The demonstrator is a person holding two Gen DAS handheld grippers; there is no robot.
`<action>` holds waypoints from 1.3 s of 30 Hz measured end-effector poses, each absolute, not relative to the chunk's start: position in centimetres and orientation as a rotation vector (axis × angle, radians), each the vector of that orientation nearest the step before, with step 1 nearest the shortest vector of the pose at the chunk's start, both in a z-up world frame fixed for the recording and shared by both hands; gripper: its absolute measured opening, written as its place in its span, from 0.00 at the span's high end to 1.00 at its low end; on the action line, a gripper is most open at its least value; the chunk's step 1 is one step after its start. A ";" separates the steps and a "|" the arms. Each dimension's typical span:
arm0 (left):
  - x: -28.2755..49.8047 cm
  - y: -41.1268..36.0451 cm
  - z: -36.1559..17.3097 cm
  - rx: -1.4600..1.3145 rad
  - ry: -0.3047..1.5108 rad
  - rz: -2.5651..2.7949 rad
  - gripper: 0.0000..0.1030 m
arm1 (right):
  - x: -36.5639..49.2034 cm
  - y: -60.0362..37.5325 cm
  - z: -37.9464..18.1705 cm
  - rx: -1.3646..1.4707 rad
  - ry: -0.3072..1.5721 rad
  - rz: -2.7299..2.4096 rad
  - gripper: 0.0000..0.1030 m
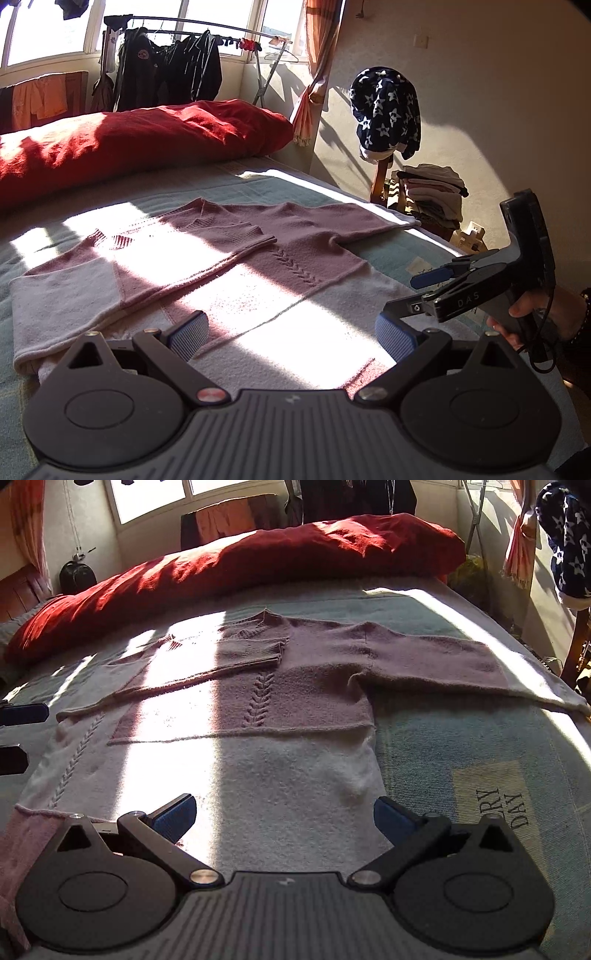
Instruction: Fold clothes
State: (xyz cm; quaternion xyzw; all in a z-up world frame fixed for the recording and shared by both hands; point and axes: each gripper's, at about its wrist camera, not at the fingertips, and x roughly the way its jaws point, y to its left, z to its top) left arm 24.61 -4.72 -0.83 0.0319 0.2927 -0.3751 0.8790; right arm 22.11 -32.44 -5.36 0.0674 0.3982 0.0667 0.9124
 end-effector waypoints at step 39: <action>27.5 -2.6 -1.7 0.019 0.649 -0.688 0.06 | 39.1 -36.0 -7.7 0.297 0.891 0.195 0.00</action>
